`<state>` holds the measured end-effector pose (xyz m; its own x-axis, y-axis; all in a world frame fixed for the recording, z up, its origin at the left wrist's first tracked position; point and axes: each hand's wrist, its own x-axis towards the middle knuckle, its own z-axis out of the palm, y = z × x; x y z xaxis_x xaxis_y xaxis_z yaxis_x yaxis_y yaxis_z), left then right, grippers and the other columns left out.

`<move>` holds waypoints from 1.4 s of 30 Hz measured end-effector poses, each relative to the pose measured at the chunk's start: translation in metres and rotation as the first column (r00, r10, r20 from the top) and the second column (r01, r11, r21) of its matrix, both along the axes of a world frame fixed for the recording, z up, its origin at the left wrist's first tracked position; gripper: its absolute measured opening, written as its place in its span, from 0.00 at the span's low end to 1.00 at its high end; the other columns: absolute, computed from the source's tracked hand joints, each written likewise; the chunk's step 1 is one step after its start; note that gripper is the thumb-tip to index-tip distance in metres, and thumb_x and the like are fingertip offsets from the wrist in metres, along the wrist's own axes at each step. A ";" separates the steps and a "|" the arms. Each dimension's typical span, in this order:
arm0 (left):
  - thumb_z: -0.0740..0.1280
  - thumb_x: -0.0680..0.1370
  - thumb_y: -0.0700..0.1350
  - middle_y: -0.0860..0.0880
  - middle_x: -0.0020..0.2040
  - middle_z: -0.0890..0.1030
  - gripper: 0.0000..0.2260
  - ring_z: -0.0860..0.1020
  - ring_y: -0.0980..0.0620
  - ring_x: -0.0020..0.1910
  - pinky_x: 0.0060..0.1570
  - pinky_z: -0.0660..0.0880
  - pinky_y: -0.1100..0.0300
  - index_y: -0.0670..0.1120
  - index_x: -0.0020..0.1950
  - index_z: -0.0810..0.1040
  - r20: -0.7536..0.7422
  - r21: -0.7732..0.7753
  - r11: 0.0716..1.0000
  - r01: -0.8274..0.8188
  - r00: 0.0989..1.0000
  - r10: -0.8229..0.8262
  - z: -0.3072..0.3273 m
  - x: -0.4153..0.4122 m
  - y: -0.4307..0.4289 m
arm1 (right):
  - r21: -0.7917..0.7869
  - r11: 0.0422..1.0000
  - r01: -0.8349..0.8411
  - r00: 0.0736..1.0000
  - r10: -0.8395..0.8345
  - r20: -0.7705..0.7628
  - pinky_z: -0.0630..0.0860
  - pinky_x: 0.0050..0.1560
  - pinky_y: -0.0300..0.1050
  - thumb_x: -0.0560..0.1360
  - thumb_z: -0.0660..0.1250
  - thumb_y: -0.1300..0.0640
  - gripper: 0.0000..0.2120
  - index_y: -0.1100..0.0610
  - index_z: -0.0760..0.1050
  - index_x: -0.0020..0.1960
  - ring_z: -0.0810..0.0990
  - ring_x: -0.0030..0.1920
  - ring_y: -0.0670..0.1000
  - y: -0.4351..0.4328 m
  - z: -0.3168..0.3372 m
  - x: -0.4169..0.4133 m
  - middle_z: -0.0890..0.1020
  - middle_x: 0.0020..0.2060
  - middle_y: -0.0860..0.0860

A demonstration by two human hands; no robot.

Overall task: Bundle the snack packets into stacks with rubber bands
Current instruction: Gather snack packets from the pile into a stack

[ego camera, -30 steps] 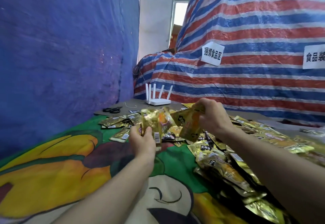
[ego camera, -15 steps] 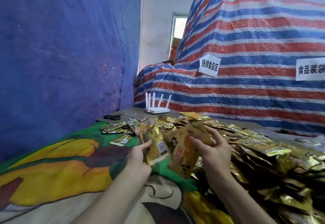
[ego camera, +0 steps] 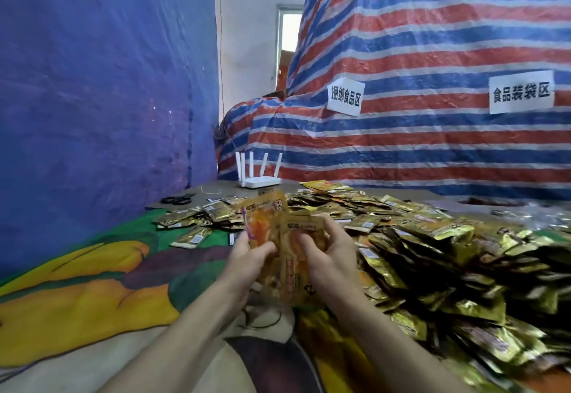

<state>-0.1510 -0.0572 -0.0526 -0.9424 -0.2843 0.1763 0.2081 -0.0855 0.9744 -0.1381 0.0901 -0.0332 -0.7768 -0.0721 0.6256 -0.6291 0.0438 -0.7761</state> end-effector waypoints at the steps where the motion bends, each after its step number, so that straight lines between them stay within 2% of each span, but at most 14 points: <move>1: 0.67 0.78 0.36 0.43 0.49 0.86 0.11 0.84 0.45 0.49 0.44 0.81 0.52 0.46 0.58 0.78 -0.014 -0.025 0.999 0.048 0.999 -0.049 -0.001 0.001 0.000 | 0.003 1.000 0.013 1.000 -0.013 -0.008 0.79 0.41 0.34 0.80 0.67 0.63 0.08 0.50 0.78 0.48 0.83 0.43 0.40 -0.001 0.000 0.001 0.84 0.42 0.40; 4: 0.69 0.74 0.35 0.40 0.48 0.86 0.11 0.85 0.43 0.47 0.48 0.81 0.49 0.42 0.56 0.78 -0.043 -0.112 0.985 0.128 0.990 -0.134 -0.001 0.004 0.001 | -0.034 0.999 0.029 0.999 -0.028 0.029 0.77 0.39 0.31 0.80 0.65 0.62 0.07 0.51 0.76 0.49 0.82 0.43 0.39 0.000 0.001 0.002 0.83 0.42 0.42; 9: 0.69 0.65 0.39 0.43 0.39 0.84 0.08 0.83 0.47 0.36 0.35 0.79 0.59 0.41 0.43 0.82 -0.108 -0.213 0.952 0.222 0.963 -0.249 0.004 0.016 0.001 | -0.089 0.994 0.059 0.981 -0.042 0.190 0.74 0.38 0.35 0.82 0.63 0.58 0.05 0.51 0.75 0.49 0.80 0.40 0.38 0.001 0.002 0.002 0.82 0.43 0.47; 13: 0.69 0.65 0.38 0.39 0.42 0.83 0.11 0.83 0.41 0.42 0.42 0.81 0.51 0.37 0.47 0.81 -0.078 -0.192 0.909 0.370 0.917 -0.390 0.008 0.029 0.005 | -0.139 0.990 0.004 0.975 0.027 0.219 0.76 0.36 0.34 0.81 0.62 0.59 0.03 0.54 0.75 0.50 0.82 0.39 0.43 0.000 0.003 0.005 0.83 0.40 0.49; 17: 0.67 0.64 0.39 0.43 0.32 0.80 0.01 0.78 0.42 0.37 0.39 0.77 0.53 0.41 0.33 0.78 -0.120 -0.174 0.966 0.193 0.969 -0.215 0.008 0.030 0.014 | -0.142 0.990 -0.017 0.975 0.048 0.217 0.74 0.43 0.45 0.78 0.59 0.55 0.06 0.55 0.73 0.50 0.79 0.42 0.50 -0.003 0.001 0.008 0.80 0.42 0.52; 18: 0.69 0.66 0.40 0.43 0.32 0.79 0.04 0.77 0.43 0.38 0.40 0.75 0.54 0.41 0.32 0.78 -0.124 -0.131 0.979 0.158 0.977 -0.174 0.008 0.029 0.013 | -0.145 0.989 -0.019 0.975 0.050 0.217 0.74 0.43 0.47 0.75 0.58 0.53 0.08 0.56 0.72 0.48 0.78 0.42 0.52 -0.003 0.001 0.008 0.80 0.41 0.53; 21: 0.64 0.79 0.49 0.38 0.49 0.85 0.15 0.82 0.38 0.51 0.51 0.78 0.49 0.39 0.50 0.84 -0.175 0.013 0.965 0.261 0.951 -0.255 0.006 0.027 0.015 | -0.187 0.981 -0.055 0.960 0.103 0.260 0.77 0.44 0.53 0.70 0.57 0.50 0.13 0.57 0.74 0.46 0.79 0.41 0.54 -0.005 0.001 0.008 0.80 0.38 0.54; 23: 0.64 0.78 0.58 0.37 0.58 0.83 0.19 0.81 0.38 0.59 0.57 0.79 0.45 0.46 0.59 0.83 -0.180 -0.006 0.936 0.352 0.920 -0.347 0.003 0.031 0.025 | -0.240 0.967 -0.089 0.948 0.157 0.277 0.76 0.38 0.44 0.73 0.59 0.55 0.07 0.57 0.73 0.43 0.78 0.37 0.49 -0.008 -0.002 0.006 0.80 0.32 0.47; 26: 0.68 0.70 0.64 0.36 0.59 0.82 0.24 0.79 0.37 0.62 0.65 0.73 0.37 0.50 0.58 0.84 -0.125 -0.083 0.910 0.406 0.902 -0.414 -0.002 0.037 0.035 | -0.298 0.950 -0.089 0.938 0.181 0.297 0.74 0.32 0.37 0.76 0.57 0.66 0.08 0.59 0.72 0.42 0.78 0.33 0.45 -0.009 -0.006 0.003 0.79 0.30 0.47; 29: 0.72 0.70 0.55 0.41 0.53 0.84 0.19 0.82 0.42 0.54 0.56 0.78 0.44 0.49 0.57 0.83 -0.156 -0.236 0.863 0.447 0.859 -0.488 0.001 0.041 0.029 | -0.372 0.926 -0.063 0.920 0.198 0.338 0.77 0.33 0.42 0.74 0.55 0.69 0.10 0.61 0.74 0.46 0.80 0.38 0.51 -0.006 -0.006 0.000 0.81 0.36 0.54; 33: 0.64 0.64 0.34 0.38 0.43 0.70 0.18 0.68 0.42 0.41 0.39 0.66 0.51 0.26 0.51 0.69 -0.158 -0.211 0.859 0.465 0.851 -0.500 0.003 0.044 0.030 | -0.512 0.855 -0.080 0.874 0.307 0.377 0.82 0.49 0.64 0.70 0.54 0.71 0.17 0.62 0.76 0.53 0.83 0.50 0.66 -0.005 -0.001 -0.003 0.82 0.49 0.66; 36: 0.65 0.62 0.33 0.36 0.42 0.73 0.15 0.71 0.40 0.42 0.44 0.68 0.45 0.27 0.46 0.75 -0.140 -0.156 0.915 0.372 0.909 -0.394 0.001 0.040 0.034 | -0.568 0.817 -0.101 0.862 0.357 0.360 0.84 0.45 0.58 0.76 0.57 0.65 0.16 0.56 0.82 0.52 0.86 0.49 0.61 -0.004 0.000 -0.005 0.85 0.49 0.63; 39: 0.70 0.62 0.37 0.38 0.40 0.81 0.09 0.79 0.41 0.43 0.49 0.78 0.41 0.44 0.40 0.84 -0.176 -0.198 0.939 0.281 0.932 -0.316 -0.005 0.033 0.035 | -0.491 0.859 -0.145 0.871 0.346 0.348 0.83 0.40 0.49 0.80 0.62 0.47 0.17 0.56 0.85 0.48 0.87 0.42 0.54 -0.005 0.001 -0.004 0.87 0.43 0.57; 42: 0.73 0.60 0.41 0.49 0.44 0.85 0.20 0.83 0.51 0.46 0.44 0.79 0.55 0.44 0.52 0.81 -0.224 -0.276 0.888 0.368 0.874 -0.432 -0.011 0.028 0.037 | -0.313 0.943 -0.109 0.920 0.215 0.327 0.83 0.45 0.51 0.67 0.69 0.32 0.30 0.59 0.80 0.51 0.87 0.44 0.54 -0.006 0.004 -0.001 0.87 0.42 0.54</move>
